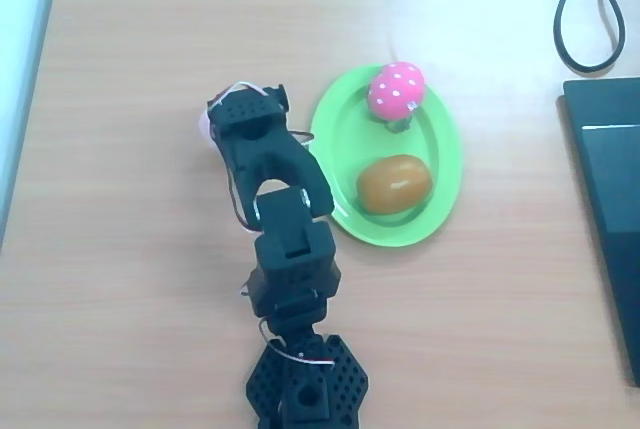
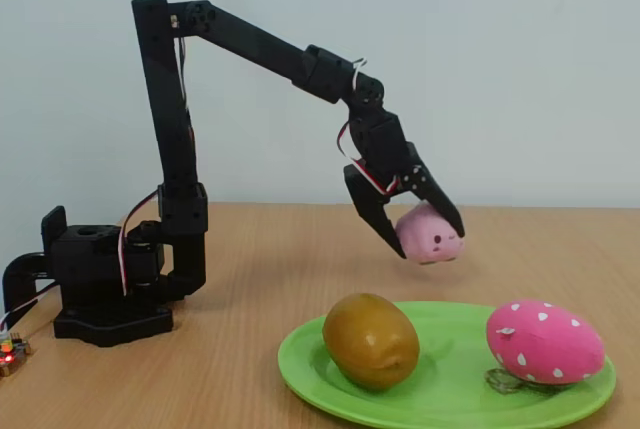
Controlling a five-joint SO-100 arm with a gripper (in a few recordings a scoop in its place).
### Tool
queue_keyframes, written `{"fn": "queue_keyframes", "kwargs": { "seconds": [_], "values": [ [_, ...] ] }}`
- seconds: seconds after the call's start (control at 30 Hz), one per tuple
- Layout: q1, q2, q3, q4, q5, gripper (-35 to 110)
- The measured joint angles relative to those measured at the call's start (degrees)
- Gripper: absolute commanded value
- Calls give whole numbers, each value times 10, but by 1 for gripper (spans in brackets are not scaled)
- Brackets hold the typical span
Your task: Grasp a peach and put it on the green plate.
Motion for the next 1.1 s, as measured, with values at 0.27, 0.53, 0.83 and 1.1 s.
{"fn": "queue_keyframes", "kwargs": {
  "seconds": [0.27, 0.53, 0.83, 1.1],
  "values": [
    [73, 43, 0, 0, 11, 29],
    [176, 47, 0, 0, 21, 29],
    [277, 40, 0, 0, 51, 29],
    [310, -7, 1, 0, 53, 30]
  ]
}}
